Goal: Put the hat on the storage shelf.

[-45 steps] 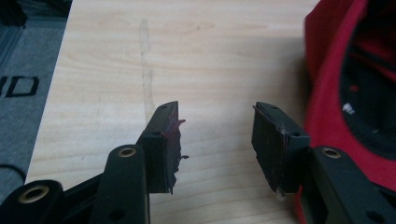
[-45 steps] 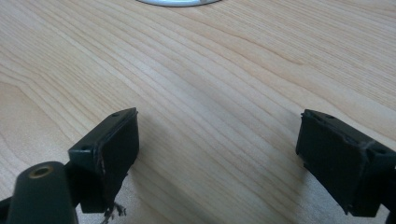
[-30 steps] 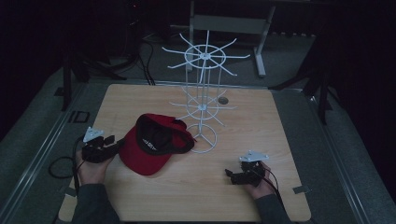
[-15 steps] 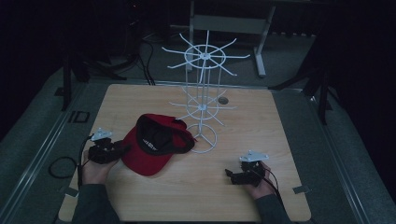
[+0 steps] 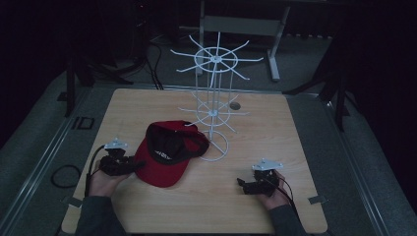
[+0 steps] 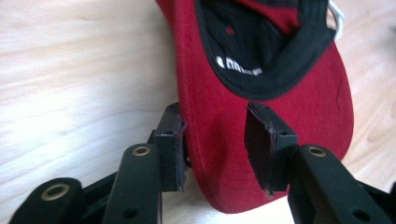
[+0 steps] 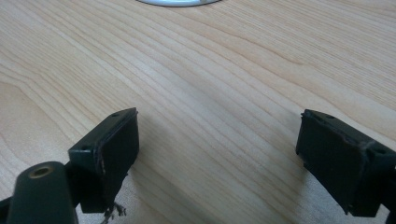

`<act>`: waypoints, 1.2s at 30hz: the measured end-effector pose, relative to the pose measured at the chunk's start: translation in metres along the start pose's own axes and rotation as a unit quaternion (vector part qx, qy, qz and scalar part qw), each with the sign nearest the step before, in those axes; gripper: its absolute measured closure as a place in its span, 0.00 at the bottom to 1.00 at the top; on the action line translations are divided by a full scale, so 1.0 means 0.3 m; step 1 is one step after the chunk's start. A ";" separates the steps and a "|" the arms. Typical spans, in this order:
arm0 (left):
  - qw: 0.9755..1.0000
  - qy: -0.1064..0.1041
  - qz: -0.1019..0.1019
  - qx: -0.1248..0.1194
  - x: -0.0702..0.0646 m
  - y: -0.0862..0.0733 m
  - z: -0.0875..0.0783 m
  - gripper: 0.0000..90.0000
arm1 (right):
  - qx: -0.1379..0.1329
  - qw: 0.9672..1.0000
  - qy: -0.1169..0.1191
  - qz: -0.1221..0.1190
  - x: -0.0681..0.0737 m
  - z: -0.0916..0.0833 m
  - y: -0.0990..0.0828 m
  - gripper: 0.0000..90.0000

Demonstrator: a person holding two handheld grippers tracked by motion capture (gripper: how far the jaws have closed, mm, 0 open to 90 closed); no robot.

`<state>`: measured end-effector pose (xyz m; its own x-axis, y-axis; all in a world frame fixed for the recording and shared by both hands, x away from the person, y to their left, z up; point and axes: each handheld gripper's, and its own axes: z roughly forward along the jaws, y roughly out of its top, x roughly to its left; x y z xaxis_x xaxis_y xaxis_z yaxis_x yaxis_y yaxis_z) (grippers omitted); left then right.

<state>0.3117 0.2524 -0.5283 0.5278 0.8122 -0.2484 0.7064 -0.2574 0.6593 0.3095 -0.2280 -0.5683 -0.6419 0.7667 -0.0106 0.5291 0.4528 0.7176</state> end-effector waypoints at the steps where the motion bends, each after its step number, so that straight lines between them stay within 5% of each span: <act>1: 1.000 -0.004 0.004 0.006 -0.004 0.001 0.008 0.65 | 0.000 1.000 0.000 0.000 0.000 0.000 0.000 0.15; 11: 0.997 -0.051 0.022 0.052 -0.039 -0.002 0.066 0.62 | -0.001 1.000 0.000 -0.001 0.000 0.000 0.000 0.15; 18: 0.992 -0.083 0.022 0.094 -0.042 -0.012 0.103 0.60 | -0.001 1.000 0.000 -0.001 0.000 0.000 0.000 0.15; 20: 0.992 -0.085 0.024 0.092 -0.042 -0.010 0.098 0.67 | -0.001 1.000 0.000 -0.001 0.000 0.000 0.000 0.15; 25: 0.995 -0.054 0.032 0.079 -0.047 0.004 0.075 0.74 | -0.001 1.000 0.000 -0.001 0.000 0.000 0.000 0.15; 29: 0.999 -0.023 0.011 0.046 -0.031 0.007 0.048 0.81 | -0.001 1.000 0.000 -0.001 0.000 0.000 0.000 0.15; 36: 0.999 0.044 -0.018 0.003 -0.004 0.001 0.002 0.85 | -0.001 1.000 0.000 -0.001 0.000 0.000 0.000 0.15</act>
<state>0.3116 0.2511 -0.5282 0.4593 0.8636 -0.2081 0.7273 -0.2311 0.6462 0.3095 -0.2280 -0.5684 -0.6429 0.7659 -0.0116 0.5272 0.4534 0.7186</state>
